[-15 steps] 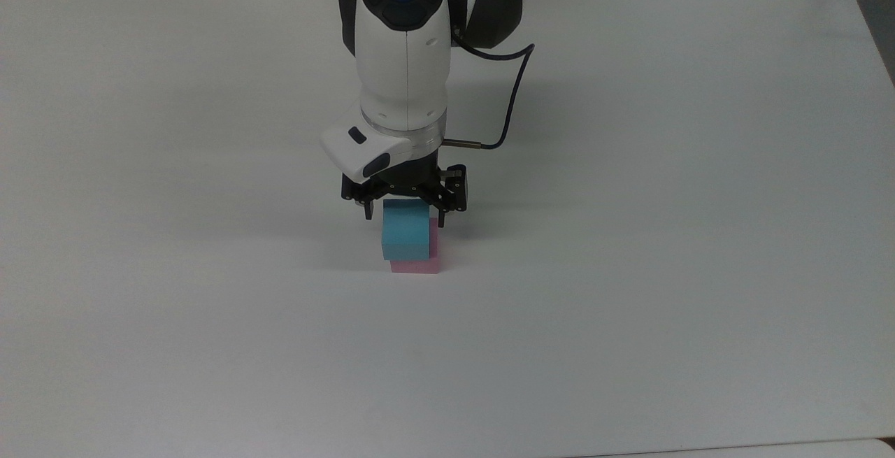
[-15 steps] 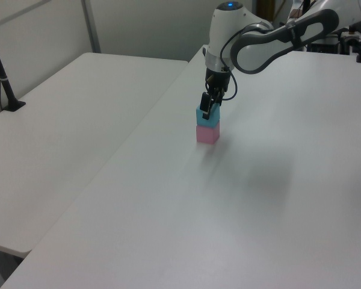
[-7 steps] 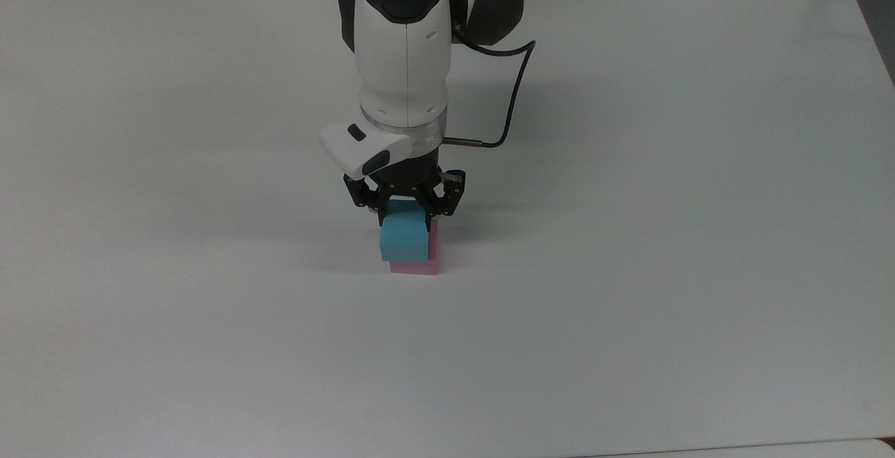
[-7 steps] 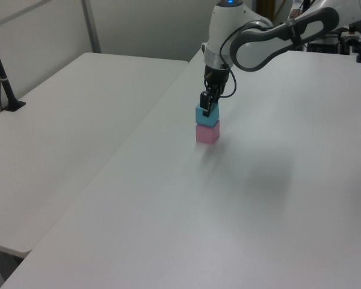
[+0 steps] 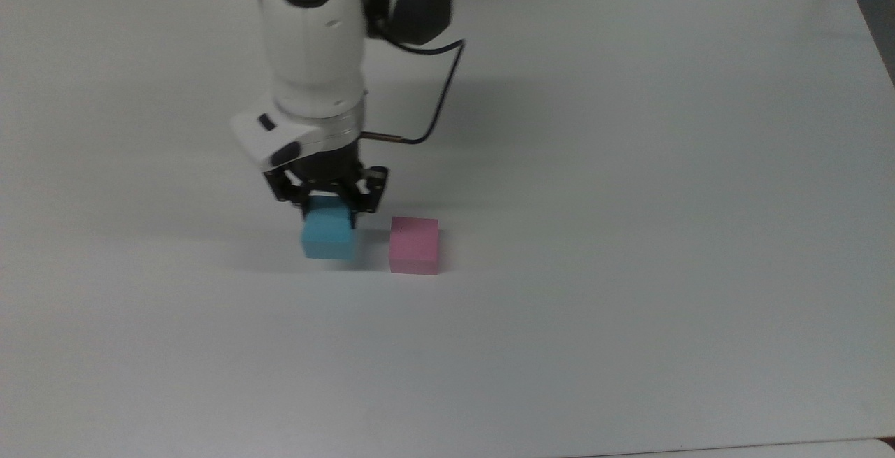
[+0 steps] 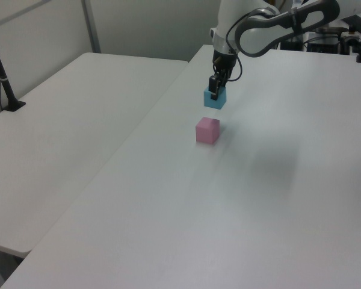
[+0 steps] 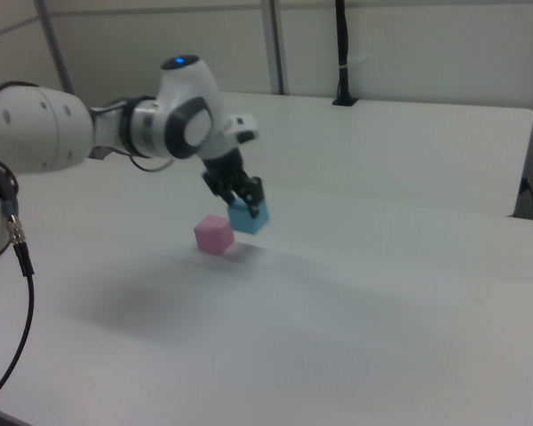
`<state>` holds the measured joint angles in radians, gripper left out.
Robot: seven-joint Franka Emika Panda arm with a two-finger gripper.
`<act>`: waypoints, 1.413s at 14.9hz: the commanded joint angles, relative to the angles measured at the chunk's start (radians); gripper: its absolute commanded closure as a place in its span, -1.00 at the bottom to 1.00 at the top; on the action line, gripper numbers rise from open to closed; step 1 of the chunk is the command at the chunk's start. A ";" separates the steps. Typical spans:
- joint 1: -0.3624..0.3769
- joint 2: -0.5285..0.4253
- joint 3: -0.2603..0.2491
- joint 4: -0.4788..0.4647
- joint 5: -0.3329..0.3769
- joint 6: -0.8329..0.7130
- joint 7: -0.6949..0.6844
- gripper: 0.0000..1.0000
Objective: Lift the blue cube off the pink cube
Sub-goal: 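Lift the blue cube off and move it beside the pink cube, then open the gripper, release the blue cube, and raise the gripper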
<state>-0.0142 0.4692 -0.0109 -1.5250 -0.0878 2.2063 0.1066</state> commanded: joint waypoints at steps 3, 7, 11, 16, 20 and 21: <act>-0.093 0.063 -0.001 -0.014 -0.052 0.024 -0.065 -0.27; -0.084 0.040 0.000 -0.020 -0.041 0.020 -0.051 -1.00; -0.015 -0.058 0.009 -0.017 -0.035 -0.075 0.008 -1.00; 0.106 -0.208 0.009 -0.021 -0.030 -0.311 0.172 -1.00; 0.112 -0.277 0.006 -0.027 -0.026 -0.464 0.160 -1.00; 0.111 -0.285 0.006 -0.032 -0.024 -0.468 0.160 -1.00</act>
<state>0.0962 0.2423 0.0061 -1.5075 -0.1243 1.7750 0.2616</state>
